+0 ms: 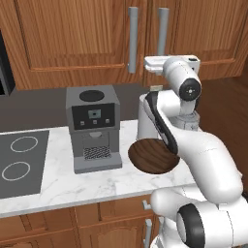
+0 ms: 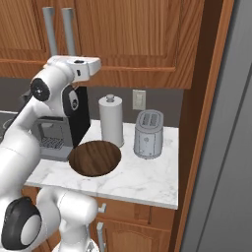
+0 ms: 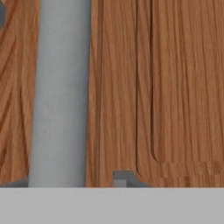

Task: Open the cabinet. Pick the kiwi and banana from the cabinet and place them into the bowl. Then close the cabinet.

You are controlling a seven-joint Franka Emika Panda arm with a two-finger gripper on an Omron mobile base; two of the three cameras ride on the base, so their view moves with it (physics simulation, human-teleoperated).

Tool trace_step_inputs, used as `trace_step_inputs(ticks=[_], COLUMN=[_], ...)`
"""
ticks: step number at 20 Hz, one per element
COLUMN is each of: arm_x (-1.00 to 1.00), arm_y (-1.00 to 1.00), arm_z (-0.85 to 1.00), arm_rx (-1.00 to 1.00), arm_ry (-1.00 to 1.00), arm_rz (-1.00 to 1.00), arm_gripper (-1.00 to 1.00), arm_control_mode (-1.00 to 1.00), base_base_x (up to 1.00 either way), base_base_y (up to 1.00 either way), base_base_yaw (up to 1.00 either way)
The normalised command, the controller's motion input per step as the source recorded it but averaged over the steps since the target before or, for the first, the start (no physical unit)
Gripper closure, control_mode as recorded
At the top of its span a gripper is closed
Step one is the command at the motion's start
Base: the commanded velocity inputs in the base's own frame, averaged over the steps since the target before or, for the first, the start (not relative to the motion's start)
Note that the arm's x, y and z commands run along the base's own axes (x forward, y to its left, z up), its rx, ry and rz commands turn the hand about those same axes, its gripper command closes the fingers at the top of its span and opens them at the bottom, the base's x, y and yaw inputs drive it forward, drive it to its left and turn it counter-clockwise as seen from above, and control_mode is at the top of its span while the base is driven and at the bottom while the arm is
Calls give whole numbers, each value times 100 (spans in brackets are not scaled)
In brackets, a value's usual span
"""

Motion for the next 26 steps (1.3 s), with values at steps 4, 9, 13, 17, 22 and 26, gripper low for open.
trace_step_inputs(ticks=[4,9,13,17,22,26], arm_x=[-58,-64,-72,-68,-56,-47], arm_y=[-97,-100,-100,-100,-100,-100], arm_z=[27,24,27,24,15,12], arm_rx=[3,4,8,11,15,17], arm_ry=[0,0,0,0,0,0], arm_rz=[-3,-1,0,0,0,0], arm_gripper=[100,100,100,100,100,100], arm_control_mode=[-100,-100,-100,-100,-100,-100], base_base_x=[0,0,0,0,0,0], base_base_y=[0,0,0,0,0,0], base_base_yaw=[0,0,0,0,0,0])
